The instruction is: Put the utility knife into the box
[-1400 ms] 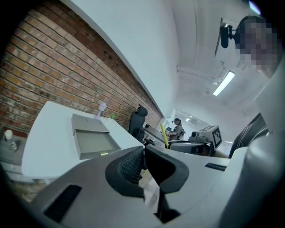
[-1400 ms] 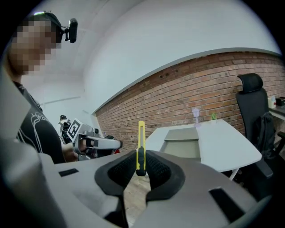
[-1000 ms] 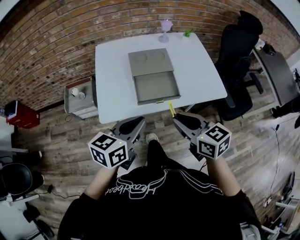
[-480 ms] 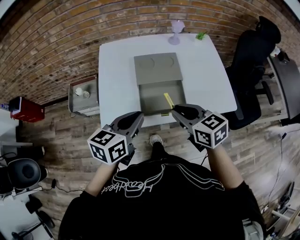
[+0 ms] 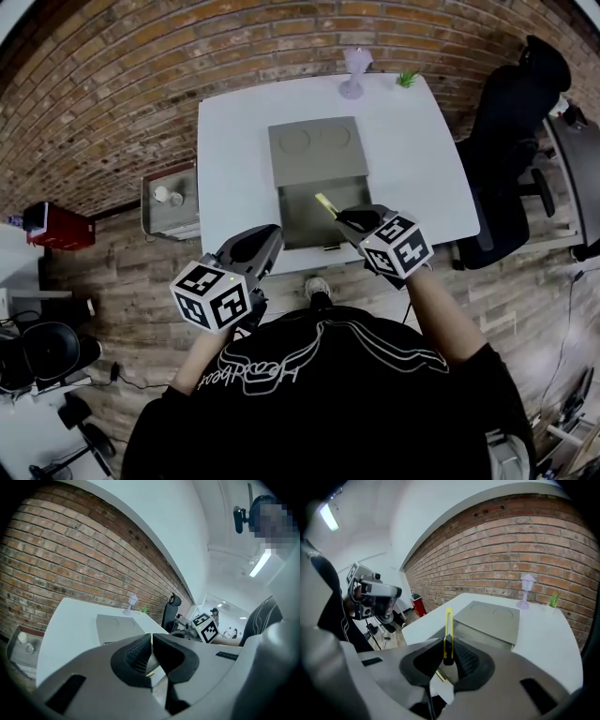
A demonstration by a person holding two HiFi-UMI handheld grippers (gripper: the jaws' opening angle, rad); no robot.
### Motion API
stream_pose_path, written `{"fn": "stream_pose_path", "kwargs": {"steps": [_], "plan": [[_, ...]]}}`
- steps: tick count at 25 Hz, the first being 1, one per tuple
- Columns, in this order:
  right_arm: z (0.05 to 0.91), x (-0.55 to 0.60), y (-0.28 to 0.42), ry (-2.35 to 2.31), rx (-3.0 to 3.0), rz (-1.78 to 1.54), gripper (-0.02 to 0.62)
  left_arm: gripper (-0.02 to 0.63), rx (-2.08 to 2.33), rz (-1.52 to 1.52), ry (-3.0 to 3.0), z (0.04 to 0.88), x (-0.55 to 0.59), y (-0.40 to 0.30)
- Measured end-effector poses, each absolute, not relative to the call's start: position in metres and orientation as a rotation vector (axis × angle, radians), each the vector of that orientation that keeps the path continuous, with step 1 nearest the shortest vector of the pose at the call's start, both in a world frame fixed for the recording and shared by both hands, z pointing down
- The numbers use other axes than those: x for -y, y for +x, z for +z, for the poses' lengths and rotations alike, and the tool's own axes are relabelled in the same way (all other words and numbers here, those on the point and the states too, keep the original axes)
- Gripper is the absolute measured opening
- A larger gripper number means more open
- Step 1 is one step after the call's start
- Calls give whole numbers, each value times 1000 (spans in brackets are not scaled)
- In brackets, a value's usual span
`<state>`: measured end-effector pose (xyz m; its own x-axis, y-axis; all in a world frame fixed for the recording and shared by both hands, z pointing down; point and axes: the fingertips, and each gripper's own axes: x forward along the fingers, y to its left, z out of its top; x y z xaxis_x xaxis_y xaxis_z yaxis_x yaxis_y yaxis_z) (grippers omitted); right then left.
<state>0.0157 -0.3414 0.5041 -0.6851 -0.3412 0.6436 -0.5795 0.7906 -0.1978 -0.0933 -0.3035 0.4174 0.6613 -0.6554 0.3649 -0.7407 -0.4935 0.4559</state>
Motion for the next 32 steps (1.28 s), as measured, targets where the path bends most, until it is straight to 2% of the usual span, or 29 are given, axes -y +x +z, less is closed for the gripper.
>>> {"fn": "stream_pose_path", "kwargs": {"steps": [14,26,32], "plan": [[585,368,7,508,2111,405,69,37,1143,143,2217,430,333,-112],[629,376,11,360,1906,338,69,37,1187,102,2178,446,352,-124],[624,379,-4,250,1944,329,67,37,1190,68,2134,462,360,-127]]}}
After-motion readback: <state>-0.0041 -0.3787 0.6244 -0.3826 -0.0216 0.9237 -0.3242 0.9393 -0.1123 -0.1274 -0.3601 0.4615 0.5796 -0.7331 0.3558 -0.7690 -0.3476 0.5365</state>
